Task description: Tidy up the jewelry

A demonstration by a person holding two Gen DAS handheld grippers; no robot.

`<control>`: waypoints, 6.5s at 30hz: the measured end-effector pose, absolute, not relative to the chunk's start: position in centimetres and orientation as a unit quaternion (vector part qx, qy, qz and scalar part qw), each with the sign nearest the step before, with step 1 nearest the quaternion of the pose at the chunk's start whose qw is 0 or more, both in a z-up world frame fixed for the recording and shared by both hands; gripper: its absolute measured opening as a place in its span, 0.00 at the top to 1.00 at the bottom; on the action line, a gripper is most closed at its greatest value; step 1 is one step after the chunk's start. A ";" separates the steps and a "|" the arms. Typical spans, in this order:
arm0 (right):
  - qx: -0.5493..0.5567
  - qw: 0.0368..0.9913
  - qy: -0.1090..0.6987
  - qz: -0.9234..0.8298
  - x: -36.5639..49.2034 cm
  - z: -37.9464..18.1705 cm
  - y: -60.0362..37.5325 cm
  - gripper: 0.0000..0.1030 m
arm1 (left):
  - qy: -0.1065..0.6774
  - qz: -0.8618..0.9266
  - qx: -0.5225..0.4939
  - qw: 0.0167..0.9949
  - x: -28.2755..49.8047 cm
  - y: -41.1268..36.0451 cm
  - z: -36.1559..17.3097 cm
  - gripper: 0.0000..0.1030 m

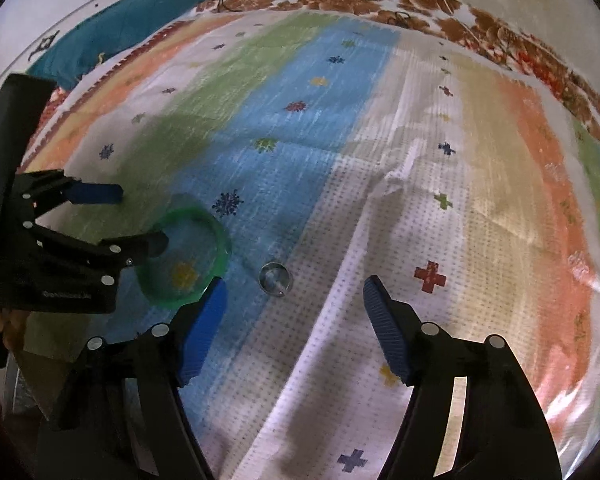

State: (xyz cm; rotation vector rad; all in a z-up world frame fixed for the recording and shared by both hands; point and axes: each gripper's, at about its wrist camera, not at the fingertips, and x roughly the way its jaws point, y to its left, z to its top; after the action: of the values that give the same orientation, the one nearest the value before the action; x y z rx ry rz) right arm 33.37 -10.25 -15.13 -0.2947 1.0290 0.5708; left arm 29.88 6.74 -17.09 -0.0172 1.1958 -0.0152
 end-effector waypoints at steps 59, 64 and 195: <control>-0.131 0.849 0.455 0.234 28.3 -9.0 -11.3 0.81 | 0.508 -0.017 -0.021 0.861 24.0 6.0 -8.5 0.93; -0.123 0.853 0.448 0.238 26.7 -7.6 -11.7 0.81 | 0.495 -0.021 -0.021 0.868 22.4 5.6 -7.1 0.93; -0.060 0.870 0.420 0.251 13.3 -4.1 -17.3 0.05 | 0.397 -0.039 -0.017 0.917 6.0 2.0 -2.3 0.05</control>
State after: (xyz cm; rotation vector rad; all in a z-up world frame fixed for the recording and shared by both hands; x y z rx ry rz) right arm 13.34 -17.30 -4.13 -0.1256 0.8776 0.5255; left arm 5.97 2.00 -2.33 -0.0356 0.8159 -0.0799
